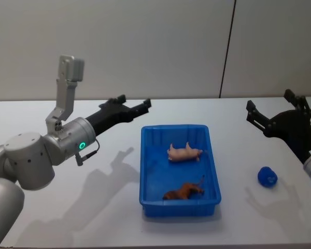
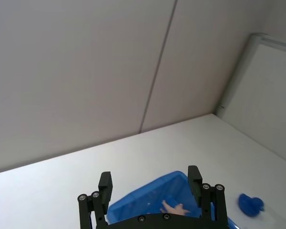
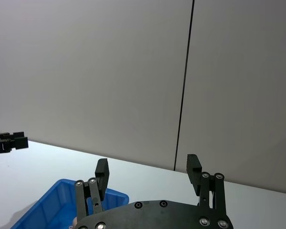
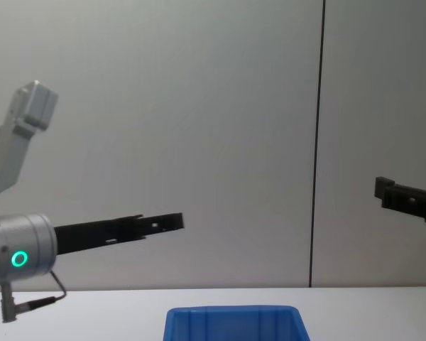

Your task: Pick up the two dolls from the table and place them into the box.

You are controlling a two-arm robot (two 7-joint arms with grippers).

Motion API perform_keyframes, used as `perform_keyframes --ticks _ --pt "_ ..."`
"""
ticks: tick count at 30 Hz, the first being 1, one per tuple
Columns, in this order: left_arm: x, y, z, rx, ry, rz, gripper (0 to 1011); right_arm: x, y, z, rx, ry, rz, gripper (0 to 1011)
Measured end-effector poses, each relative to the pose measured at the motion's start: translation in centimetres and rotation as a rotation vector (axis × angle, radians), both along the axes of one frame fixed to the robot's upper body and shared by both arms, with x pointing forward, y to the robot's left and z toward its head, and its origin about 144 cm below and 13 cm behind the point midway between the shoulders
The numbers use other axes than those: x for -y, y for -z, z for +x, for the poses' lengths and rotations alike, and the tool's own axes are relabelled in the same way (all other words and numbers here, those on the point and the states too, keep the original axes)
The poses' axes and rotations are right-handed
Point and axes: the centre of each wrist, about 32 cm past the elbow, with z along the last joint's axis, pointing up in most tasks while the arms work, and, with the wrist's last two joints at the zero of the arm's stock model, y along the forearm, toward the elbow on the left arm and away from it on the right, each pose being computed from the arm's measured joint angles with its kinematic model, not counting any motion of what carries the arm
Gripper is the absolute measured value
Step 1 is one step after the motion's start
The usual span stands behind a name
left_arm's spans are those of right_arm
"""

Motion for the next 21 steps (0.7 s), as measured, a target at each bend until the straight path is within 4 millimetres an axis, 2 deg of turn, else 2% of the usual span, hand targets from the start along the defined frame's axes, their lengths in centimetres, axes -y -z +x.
perform_keyframes --ticks 10,21 --pt "-0.3 0.0 -1.6 0.05 -0.175 0.026 1001 0.6 -0.1 -0.1 -0.012 0.015 -0.005 1001" --pt "-0.6 0.1 -2.8 0.091 -0.315 0.05 1001 2.5 -0.4 -0.9 -0.061 0.114 -0.019 1001"
